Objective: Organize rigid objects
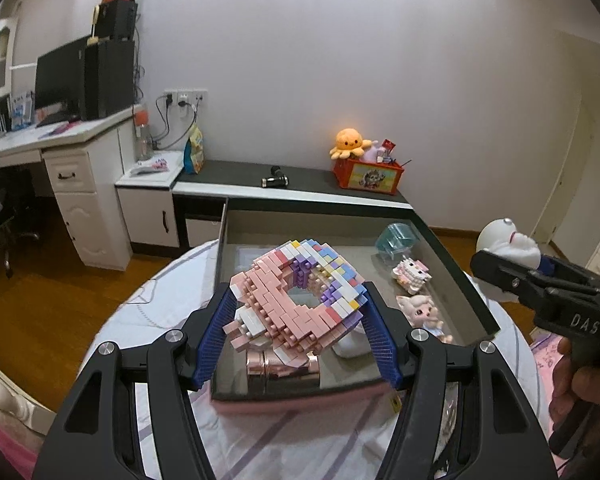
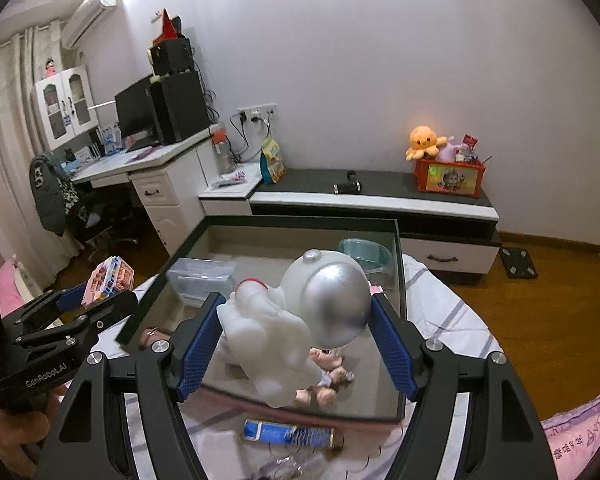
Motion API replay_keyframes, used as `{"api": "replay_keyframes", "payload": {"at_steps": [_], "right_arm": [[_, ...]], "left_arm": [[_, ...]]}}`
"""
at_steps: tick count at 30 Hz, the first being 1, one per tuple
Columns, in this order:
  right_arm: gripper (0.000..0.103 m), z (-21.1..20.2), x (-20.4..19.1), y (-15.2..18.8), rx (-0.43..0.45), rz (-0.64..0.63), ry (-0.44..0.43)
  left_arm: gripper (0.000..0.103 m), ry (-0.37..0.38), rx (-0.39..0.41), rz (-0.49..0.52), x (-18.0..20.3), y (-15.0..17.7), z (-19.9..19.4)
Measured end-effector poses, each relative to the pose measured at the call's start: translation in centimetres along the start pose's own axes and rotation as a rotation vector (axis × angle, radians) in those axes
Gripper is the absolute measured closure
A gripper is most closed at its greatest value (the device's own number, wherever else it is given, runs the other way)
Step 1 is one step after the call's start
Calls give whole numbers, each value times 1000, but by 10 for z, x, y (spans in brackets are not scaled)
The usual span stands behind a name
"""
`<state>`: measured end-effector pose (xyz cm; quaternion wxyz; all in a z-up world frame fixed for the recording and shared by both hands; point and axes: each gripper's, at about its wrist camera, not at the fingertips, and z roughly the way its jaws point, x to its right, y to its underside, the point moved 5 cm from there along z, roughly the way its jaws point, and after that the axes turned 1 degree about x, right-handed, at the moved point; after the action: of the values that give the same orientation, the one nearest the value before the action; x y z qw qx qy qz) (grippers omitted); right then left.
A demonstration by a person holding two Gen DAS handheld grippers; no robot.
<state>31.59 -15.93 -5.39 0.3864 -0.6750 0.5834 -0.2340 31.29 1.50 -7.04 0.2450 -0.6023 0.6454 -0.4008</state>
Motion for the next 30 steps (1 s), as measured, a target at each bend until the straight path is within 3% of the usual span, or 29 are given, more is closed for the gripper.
{"api": "replay_keyframes", "payload": {"at_steps": [14, 16, 18, 19, 22, 23, 27, 30], "right_arm": [[29, 54, 15, 4, -81, 40, 10], [24, 56, 18, 4, -78, 52, 18], [21, 56, 19, 5, -81, 57, 17], [21, 55, 20, 6, -82, 62, 17], [9, 48, 23, 10, -77, 74, 44], [0, 44, 25, 12, -69, 83, 52], [0, 25, 27, 22, -55, 99, 85], [0, 8, 22, 31, -46, 109, 64]], "left_arm": [[38, -25, -59, 2, -2, 6, 46], [30, -43, -66, 5, -4, 7, 51], [9, -53, -65, -3, -6, 8, 53], [7, -62, -63, -8, -8, 9, 53], [4, -78, -59, -18, -12, 9, 49], [3, -82, -56, -21, -13, 10, 46], [0, -85, -29, -25, -15, 14, 27], [0, -89, -11, -21, -13, 19, 10]]}}
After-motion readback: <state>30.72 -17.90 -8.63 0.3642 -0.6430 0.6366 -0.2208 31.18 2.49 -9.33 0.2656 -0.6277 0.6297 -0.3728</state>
